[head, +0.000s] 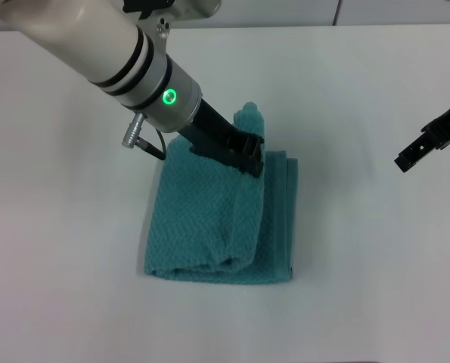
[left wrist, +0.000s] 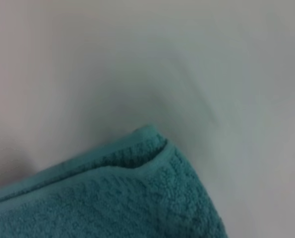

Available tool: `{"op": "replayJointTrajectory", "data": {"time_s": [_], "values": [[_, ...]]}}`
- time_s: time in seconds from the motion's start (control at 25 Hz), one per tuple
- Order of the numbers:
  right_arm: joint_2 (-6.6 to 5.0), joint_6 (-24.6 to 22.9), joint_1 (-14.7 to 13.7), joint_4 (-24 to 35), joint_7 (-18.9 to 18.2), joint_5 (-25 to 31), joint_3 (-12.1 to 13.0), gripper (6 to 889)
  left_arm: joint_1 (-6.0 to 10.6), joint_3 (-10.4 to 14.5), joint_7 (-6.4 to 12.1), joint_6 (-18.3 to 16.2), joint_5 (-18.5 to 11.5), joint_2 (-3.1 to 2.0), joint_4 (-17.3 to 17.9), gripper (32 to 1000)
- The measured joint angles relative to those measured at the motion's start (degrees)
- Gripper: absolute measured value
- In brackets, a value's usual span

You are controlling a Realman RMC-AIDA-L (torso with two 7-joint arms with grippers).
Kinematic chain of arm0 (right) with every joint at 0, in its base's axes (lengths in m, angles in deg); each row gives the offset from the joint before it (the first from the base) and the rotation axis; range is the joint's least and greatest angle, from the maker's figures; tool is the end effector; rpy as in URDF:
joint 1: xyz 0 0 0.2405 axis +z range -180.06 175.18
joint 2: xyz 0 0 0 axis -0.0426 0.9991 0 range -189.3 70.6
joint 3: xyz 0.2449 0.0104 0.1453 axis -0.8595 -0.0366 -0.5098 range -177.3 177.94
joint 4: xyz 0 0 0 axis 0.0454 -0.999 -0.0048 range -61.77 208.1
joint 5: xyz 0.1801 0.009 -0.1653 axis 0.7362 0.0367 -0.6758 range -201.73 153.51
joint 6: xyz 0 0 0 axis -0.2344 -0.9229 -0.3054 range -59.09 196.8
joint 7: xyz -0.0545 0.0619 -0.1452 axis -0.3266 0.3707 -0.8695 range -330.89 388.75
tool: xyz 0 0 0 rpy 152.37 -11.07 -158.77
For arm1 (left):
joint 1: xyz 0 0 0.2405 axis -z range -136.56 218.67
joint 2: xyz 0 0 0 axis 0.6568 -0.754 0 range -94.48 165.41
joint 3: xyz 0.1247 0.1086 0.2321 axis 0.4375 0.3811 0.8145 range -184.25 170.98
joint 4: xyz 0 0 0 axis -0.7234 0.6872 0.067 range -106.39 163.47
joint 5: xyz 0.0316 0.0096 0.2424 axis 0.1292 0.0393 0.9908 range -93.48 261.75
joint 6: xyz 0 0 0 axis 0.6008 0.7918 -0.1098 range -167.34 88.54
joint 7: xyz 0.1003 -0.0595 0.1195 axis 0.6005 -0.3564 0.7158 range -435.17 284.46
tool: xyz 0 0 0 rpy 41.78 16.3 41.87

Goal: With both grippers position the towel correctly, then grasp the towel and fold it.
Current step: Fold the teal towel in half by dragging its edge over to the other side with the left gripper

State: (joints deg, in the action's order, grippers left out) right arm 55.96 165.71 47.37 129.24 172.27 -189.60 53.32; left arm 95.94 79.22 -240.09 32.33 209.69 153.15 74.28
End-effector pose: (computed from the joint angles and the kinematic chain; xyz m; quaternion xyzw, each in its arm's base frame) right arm 0.2459 0.4496 0.0309 -0.8445 0.4536 -0.2271 0.1718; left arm -0.1243 0.4501 -0.1233 -0.8693 -0.4831 0.0618 0.0848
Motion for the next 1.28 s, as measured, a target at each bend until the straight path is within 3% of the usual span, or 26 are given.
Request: {"op": "replayJointTrajectory", "data": {"time_s": [0.2, 0.4, 0.76, 1.0, 1.08, 1.28], "values": [[0.00, 0.0, 0.0, 0.0, 0.0, 0.0, 0.0, 860, 0.67, -0.1, 0.39, -0.5, -1.2, -0.08, -2.0, 106], [0.00, 0.0, 0.1, 0.0, 0.0, 0.0, 0.0, 860, 0.79, -0.1, 0.14, -0.8, -1.7, -0.02, -2.2, 113], [0.00, 0.0, 0.1, 0.0, 0.0, 0.0, 0.0, 860, 0.66, -0.1, 1.45, -0.8, -3.7, -0.14, -2.6, 126], [0.00, 0.0, 0.1, 0.0, 0.0, 0.0, 0.0, 860, 0.57, -0.1, 1.44, -0.8, -4.1, -0.23, -2.6, 318], [0.00, 0.0, 0.1, 0.0, 0.0, 0.0, 0.0, 860, 0.51, -0.2, 1.44, -0.7, -4.1, -0.31, -2.6, 551], [0.00, 0.0, 0.1, 0.0, 0.0, 0.0, 0.0, 860, 0.29, -0.5, 1.44, -0.1, -3.6, -0.56, -2.3, 794]]}}
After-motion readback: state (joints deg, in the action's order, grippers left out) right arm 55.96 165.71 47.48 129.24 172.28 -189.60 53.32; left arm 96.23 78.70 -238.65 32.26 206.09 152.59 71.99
